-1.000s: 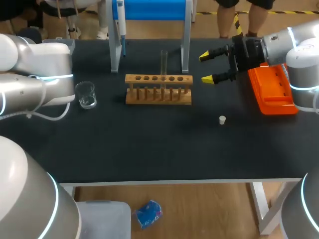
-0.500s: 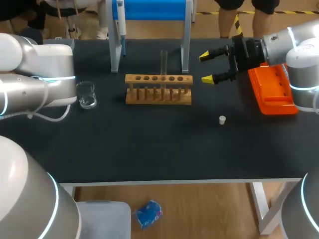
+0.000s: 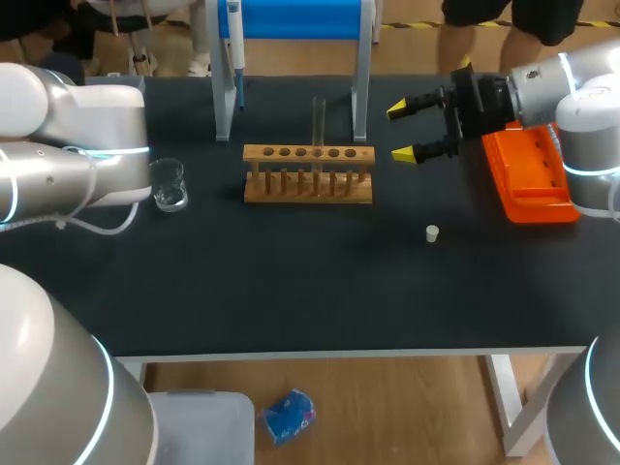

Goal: Invert the test tube, pick up the pipette, mount the tip to pipette, aspirate from beaker and dispense into the tube, eject the tip, return the pipette, and cap with the stopper.

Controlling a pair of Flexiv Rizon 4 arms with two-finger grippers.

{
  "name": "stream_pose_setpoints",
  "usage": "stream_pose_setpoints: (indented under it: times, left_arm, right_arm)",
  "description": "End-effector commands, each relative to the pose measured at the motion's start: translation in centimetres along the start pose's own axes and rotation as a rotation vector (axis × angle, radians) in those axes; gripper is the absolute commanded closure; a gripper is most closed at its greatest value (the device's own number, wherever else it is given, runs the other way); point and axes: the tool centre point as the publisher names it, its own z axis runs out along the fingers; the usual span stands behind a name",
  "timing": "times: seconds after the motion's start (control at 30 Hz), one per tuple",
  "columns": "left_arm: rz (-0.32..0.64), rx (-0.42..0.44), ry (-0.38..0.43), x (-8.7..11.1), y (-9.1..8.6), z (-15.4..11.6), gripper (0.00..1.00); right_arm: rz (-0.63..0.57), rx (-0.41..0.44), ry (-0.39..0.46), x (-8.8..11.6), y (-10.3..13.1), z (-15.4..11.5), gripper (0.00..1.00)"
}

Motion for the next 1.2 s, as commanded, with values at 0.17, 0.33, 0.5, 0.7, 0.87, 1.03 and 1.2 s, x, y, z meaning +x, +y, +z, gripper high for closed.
stream_pose_setpoints:
  times: [0.17, 0.33, 0.5, 0.7, 0.87, 1.03, 1.2]
  left_arm:
    - [-0.004, 0.019, -0.006, -0.1, -0.6, -0.4, 1.00]
    - [0.002, 0.022, -0.011, -0.1, -1.0, -0.7, 1.00]
    - [0.009, 0.028, -0.016, -0.2, -1.4, -1.1, 1.00]
    - [0.013, 0.036, -0.029, -0.3, -1.8, -1.8, 1.00]
    - [0.019, 0.050, -0.040, -0.3, -2.3, -2.5, 1.00]
    - [0.026, 0.065, -0.048, -0.2, -2.9, -3.2, 1.00]
    - [0.035, 0.080, -0.056, -0.1, -3.4, -3.9, 1.00]
  right_arm:
    - [-0.001, 0.001, 0.000, 0.0, 0.0, 0.0, 0.00]
    - [-0.001, 0.001, 0.000, 0.0, 0.0, 0.0, 0.00]
    - [-0.001, 0.001, 0.000, 0.0, 0.0, 0.0, 0.00]
    - [-0.001, 0.001, 0.000, 0.0, 0.0, 0.0, 0.00]
    - [-0.001, 0.001, 0.000, 0.0, 0.0, 0.0, 0.00]
    - [-0.001, 0.001, 0.000, 0.0, 0.0, 0.0, 0.00]
    - [-0.001, 0.001, 0.000, 0.0, 0.0, 0.0, 0.00]
